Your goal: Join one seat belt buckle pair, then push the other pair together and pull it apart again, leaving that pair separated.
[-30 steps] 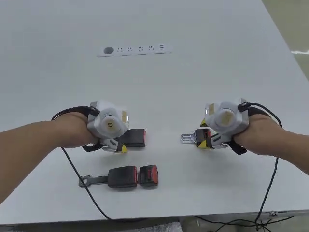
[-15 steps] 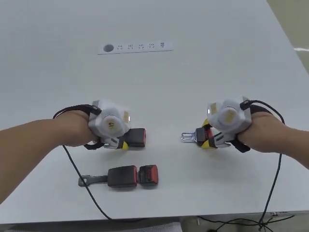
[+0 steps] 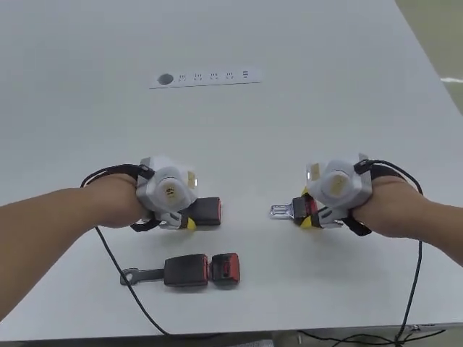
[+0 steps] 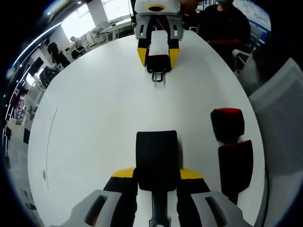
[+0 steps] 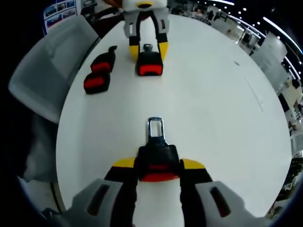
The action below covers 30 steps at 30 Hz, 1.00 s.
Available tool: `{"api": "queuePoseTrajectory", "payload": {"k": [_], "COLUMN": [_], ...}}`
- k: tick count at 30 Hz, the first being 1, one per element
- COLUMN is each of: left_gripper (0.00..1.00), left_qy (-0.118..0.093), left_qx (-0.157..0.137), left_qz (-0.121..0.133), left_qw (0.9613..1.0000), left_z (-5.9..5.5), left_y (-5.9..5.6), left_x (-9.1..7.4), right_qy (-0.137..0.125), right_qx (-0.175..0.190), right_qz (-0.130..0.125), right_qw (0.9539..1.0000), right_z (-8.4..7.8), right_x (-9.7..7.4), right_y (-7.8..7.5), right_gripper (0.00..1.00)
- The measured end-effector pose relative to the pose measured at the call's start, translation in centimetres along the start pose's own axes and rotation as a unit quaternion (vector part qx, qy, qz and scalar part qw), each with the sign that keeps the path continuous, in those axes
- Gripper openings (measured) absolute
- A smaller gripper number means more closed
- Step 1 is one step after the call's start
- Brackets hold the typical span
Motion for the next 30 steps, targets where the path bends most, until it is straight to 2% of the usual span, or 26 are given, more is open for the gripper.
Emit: {"api": "queuePoseTrajectory", "payload": {"k": [9,18,21,30], "left_gripper": [0.32,0.32,0.32,0.32], "left_qy": [0.001,0.005,0.008,0.013], "left_qx": [0.0,-0.002,-0.002,0.0], "left_qz": [0.006,0.005,0.004,0.003], "left_qw": [1.0,1.0,1.0,0.9999], "left_z": [-0.1,-0.1,-0.1,-0.1], "left_y": [0.0,0.0,0.0,0.1], "left_x": [0.0,0.2,0.1,0.2], "right_qy": [-0.015,-0.023,-0.022,-0.019], "right_qx": [0.002,0.003,0.001,-0.001], "right_qz": [0.009,0.003,-0.002,0.01], "right_qw": [0.9999,0.9997,0.9997,0.9998], "right_z": [3.4,6.7,7.4,8.5], "right_x": [1.4,3.2,3.6,4.4], "right_y": [1.3,1.4,1.1,0.8], "right_gripper": [0.34,0.34,0.34,0.34]}}
Point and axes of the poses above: the centre of the closed fingertips' face, and the gripper's own axes: x roughly forward along the fingers, y roughly to its left, z roughly out of its top, the point moved 1 cm from there along -x, roughly backward along the fingers, and after that the axes turned 4 degrees about -z, right-handed, at the moved point
